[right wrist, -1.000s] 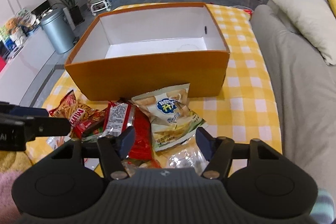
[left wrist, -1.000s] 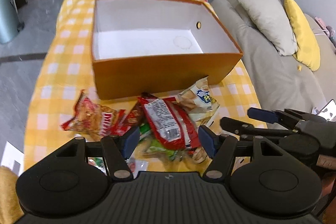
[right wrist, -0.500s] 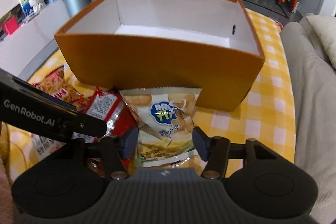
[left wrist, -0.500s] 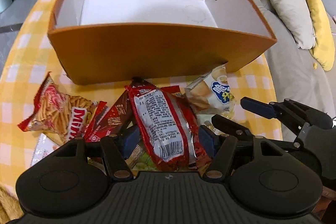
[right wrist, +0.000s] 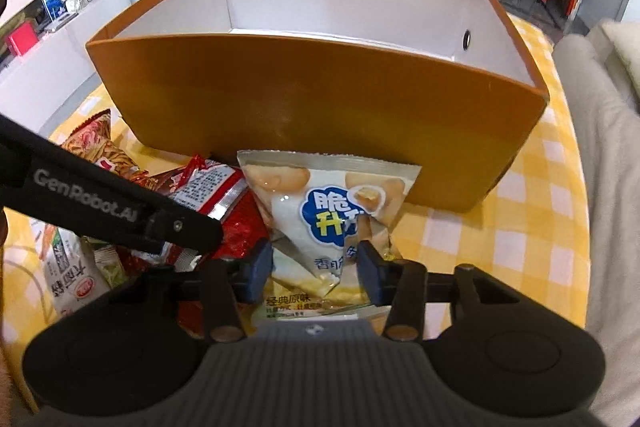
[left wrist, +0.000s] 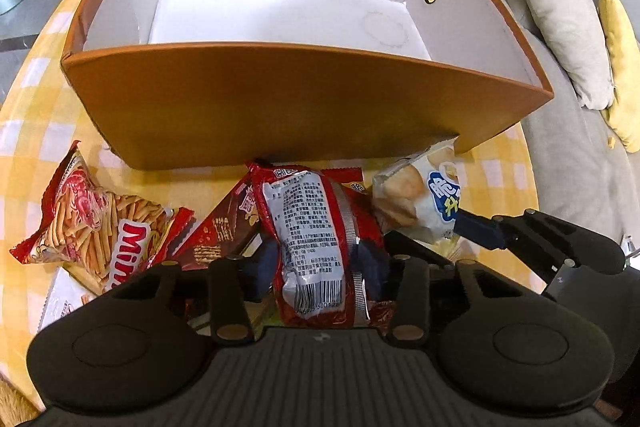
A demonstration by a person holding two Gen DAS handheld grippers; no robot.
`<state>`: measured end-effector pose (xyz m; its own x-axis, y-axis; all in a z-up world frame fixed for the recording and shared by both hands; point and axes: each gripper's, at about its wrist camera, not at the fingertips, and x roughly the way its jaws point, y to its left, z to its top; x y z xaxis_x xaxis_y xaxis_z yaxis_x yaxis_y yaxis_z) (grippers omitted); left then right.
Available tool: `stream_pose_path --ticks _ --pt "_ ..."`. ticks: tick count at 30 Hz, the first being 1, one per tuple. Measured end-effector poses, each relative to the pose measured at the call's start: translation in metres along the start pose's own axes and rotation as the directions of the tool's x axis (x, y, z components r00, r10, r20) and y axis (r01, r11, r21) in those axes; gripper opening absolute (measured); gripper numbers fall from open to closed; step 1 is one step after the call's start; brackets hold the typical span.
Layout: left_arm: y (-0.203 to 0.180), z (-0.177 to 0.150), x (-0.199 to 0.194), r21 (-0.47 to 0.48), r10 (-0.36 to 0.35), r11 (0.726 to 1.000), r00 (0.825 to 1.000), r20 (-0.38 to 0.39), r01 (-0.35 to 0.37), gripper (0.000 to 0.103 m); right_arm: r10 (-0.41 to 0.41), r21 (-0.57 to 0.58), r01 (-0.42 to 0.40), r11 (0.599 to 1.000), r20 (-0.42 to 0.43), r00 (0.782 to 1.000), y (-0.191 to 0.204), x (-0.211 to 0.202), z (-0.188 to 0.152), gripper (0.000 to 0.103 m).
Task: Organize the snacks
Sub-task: 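Grasp the red wafer bag with the left tool while the right grasps the white-blue cracker bag, then lift both held bags and carry them over the orange box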
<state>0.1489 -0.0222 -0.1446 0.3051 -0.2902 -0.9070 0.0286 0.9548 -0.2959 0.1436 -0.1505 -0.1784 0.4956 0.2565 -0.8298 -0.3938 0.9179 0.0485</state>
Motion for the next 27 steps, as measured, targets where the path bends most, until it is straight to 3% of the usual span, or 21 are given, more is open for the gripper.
stream_pose_path --ticks 2,4,6,11,12,23,26,27 --pt "-0.004 -0.001 0.001 0.014 0.009 1.000 1.000 0.005 -0.009 0.046 -0.008 -0.003 0.008 1.000 0.001 1.000 0.003 -0.001 0.000 0.036" --pt "-0.009 -0.002 -0.002 0.029 0.012 0.999 0.999 0.030 -0.012 0.032 -0.011 0.011 0.011 1.000 -0.001 1.000 0.002 -0.004 0.001 0.031" --pt "-0.012 -0.002 -0.008 0.044 0.011 0.999 0.999 0.045 -0.013 0.031 -0.020 0.029 0.020 0.999 -0.005 1.000 0.000 -0.007 0.002 0.026" --pt "-0.014 -0.008 -0.026 0.053 -0.005 0.999 0.996 0.089 0.001 0.027 0.008 0.094 -0.008 0.996 -0.004 1.000 -0.009 -0.020 0.004 0.026" --pt "-0.015 -0.009 -0.029 0.055 -0.012 0.998 0.995 0.099 0.007 0.019 0.005 0.094 -0.005 0.996 0.002 1.000 -0.009 -0.024 0.004 0.025" --pt "-0.020 -0.027 -0.079 0.132 0.022 0.990 0.984 0.179 -0.046 0.013 -0.016 0.083 0.011 0.996 0.058 0.998 0.014 -0.065 0.006 0.025" --pt "-0.015 -0.031 -0.092 0.132 0.006 0.991 0.981 0.192 -0.031 0.009 -0.008 0.099 0.002 0.995 0.063 0.998 0.017 -0.074 0.005 0.025" --pt "-0.015 -0.031 -0.098 0.140 0.002 0.990 0.979 0.203 -0.031 0.000 -0.009 0.104 0.002 0.995 0.066 0.998 0.016 -0.078 0.004 0.025"
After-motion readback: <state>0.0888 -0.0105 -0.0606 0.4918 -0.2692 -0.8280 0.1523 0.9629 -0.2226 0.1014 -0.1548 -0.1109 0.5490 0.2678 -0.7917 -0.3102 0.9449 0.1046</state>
